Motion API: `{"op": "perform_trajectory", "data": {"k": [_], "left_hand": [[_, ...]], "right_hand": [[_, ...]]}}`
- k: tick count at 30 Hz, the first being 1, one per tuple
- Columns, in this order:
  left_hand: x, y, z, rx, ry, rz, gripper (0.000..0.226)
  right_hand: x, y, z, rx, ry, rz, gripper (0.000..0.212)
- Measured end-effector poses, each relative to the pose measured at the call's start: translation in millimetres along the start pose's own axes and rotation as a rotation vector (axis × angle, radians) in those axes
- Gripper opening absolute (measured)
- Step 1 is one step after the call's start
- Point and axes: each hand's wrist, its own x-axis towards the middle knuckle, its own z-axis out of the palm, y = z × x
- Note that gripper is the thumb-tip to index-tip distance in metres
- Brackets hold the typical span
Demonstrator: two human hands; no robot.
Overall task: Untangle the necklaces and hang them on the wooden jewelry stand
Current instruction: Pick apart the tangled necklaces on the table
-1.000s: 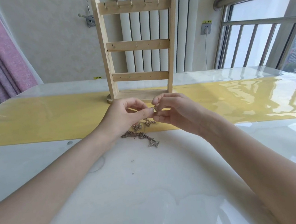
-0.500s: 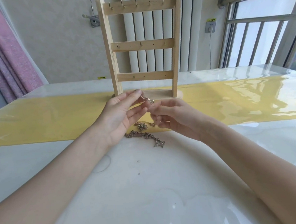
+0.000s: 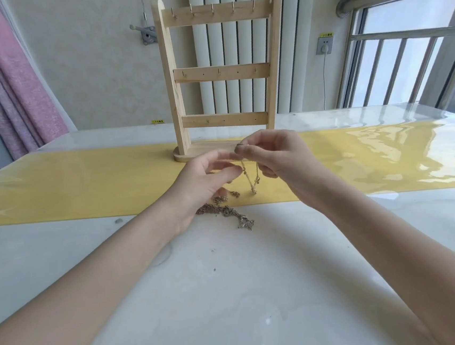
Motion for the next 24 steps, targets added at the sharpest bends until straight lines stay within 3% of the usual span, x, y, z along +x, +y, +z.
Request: {"op": "perform_trajectory", "data": {"k": [3,10,24], "left_hand": [[0,-1,1,0.068,0.015,0.096,0.011],[-4,-1,-3,-0.018,-0.125,-0.006,0.01],[-2,1,-3,-0.095,-0.06,0.009,0.011]], "right_hand": [[0,-2,4,0.034,-0.03,-0.024,0.015],[1,2,-8,0.14,0.11,0.048,0.011],[3,13,-16,0.119,0.147,0.11,0.014]]}}
